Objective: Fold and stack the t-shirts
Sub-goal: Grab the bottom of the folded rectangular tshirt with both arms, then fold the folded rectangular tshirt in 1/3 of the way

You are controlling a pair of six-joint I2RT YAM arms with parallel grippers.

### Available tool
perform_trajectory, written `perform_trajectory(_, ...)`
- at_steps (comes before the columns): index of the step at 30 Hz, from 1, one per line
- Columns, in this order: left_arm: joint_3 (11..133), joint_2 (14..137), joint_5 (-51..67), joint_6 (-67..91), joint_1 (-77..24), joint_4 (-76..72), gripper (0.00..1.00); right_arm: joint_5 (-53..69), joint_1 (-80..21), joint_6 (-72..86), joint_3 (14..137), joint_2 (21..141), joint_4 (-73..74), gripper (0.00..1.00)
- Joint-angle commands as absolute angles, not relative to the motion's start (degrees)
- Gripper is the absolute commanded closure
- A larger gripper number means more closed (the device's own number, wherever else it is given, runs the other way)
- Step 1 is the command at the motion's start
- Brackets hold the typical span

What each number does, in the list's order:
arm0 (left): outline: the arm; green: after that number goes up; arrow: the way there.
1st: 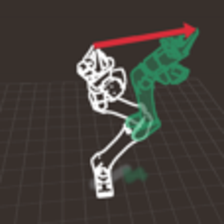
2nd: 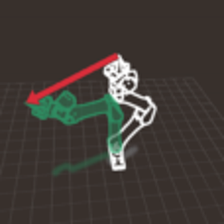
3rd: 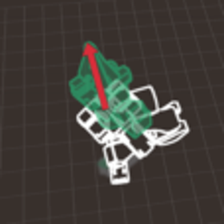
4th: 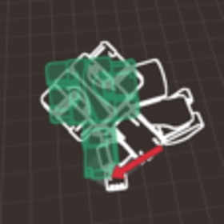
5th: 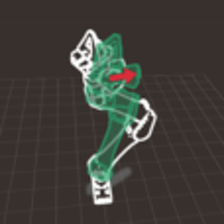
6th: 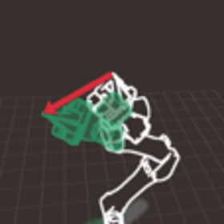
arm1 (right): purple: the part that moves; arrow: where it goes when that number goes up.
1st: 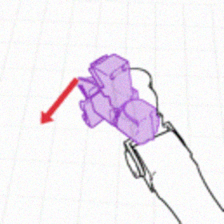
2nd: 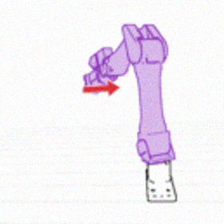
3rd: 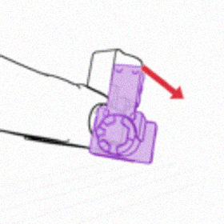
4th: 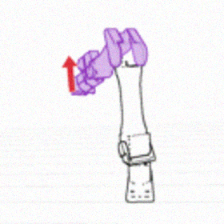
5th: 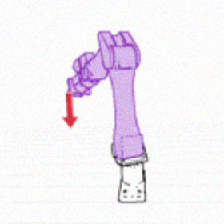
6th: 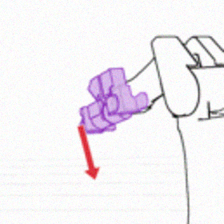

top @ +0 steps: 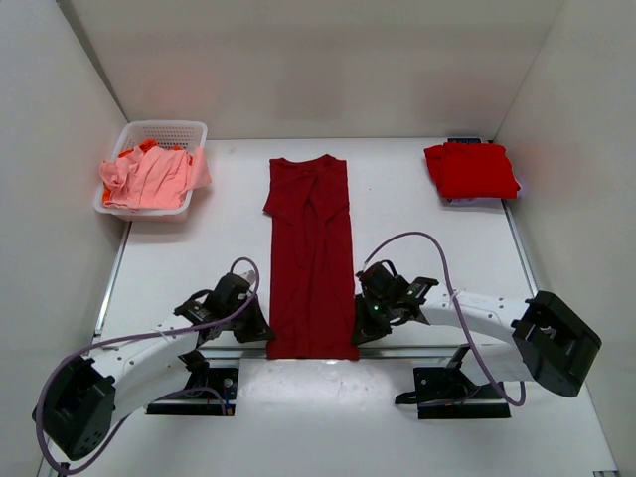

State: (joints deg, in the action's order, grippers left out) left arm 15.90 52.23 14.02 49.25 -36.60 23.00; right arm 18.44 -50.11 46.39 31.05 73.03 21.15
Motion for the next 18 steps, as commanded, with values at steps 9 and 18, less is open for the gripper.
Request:
perform_trajectory(9, 28.0, 55.5, 16.8, 43.2, -29.2, 30.6, 1.0, 27.1, -40.2, 38.7, 43.0, 70.2, 26.7, 1.0)
perform_trajectory(18, 43.7, 70.7, 19.7, 37.6, -19.7, 29.5, 1.0, 31.4, -27.8, 28.1, 59.7, 81.6, 33.4, 1.0)
